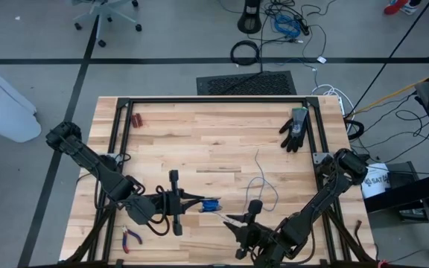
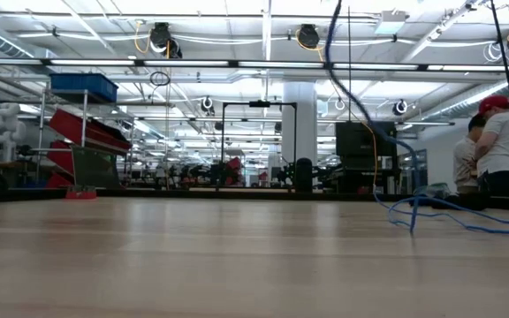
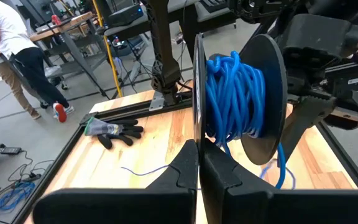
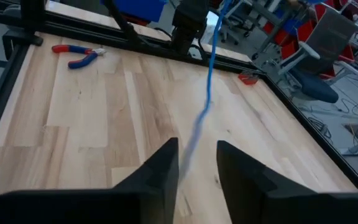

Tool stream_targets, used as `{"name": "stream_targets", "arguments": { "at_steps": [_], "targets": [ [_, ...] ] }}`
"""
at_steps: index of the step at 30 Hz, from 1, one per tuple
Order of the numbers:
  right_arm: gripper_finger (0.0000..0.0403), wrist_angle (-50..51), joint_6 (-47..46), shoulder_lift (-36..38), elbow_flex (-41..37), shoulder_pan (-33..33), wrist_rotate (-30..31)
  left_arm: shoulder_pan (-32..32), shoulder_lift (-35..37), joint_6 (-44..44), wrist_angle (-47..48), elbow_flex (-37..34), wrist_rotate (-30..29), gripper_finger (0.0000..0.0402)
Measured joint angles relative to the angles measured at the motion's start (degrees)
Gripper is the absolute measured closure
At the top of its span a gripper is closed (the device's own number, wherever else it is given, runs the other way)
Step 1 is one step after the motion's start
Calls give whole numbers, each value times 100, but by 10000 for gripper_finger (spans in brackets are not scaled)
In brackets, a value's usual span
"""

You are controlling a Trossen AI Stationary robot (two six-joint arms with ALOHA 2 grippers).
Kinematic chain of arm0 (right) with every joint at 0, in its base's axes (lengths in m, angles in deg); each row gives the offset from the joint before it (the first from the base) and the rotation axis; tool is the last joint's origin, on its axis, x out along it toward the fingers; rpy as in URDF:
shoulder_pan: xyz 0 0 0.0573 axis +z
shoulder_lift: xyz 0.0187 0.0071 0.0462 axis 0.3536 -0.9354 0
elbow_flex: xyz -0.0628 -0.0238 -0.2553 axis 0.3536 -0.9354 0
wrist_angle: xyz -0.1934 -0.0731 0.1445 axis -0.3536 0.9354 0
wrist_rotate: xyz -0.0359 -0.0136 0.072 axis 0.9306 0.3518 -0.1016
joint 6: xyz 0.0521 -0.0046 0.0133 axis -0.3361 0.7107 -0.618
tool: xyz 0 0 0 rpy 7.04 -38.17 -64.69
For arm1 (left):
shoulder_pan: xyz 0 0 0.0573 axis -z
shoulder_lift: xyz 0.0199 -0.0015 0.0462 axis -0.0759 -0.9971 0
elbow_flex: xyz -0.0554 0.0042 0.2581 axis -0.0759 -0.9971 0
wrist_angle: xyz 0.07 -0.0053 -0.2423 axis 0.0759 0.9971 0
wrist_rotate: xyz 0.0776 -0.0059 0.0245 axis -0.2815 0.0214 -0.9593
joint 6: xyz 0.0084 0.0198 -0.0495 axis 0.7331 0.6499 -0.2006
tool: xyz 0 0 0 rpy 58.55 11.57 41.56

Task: Coil cords
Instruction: Coil the green wire onto a spool

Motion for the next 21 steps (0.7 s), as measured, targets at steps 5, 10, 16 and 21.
{"name": "stream_targets", "arguments": {
  "at_steps": [5,10,16,21],
  "targets": [
    [301,2,-15,1,0,0,-30,0,0,0,-1,0,0,395],
    [330,4,-15,2,0,-5,-41,0,0,0,-2,0,0,395],
    [373,4,-37,2,0,-7,-48,0,0,0,-2,0,0,395],
    [399,15,-39,2,0,-26,-145,0,0,0,-5,0,0,395]
  ]
}}
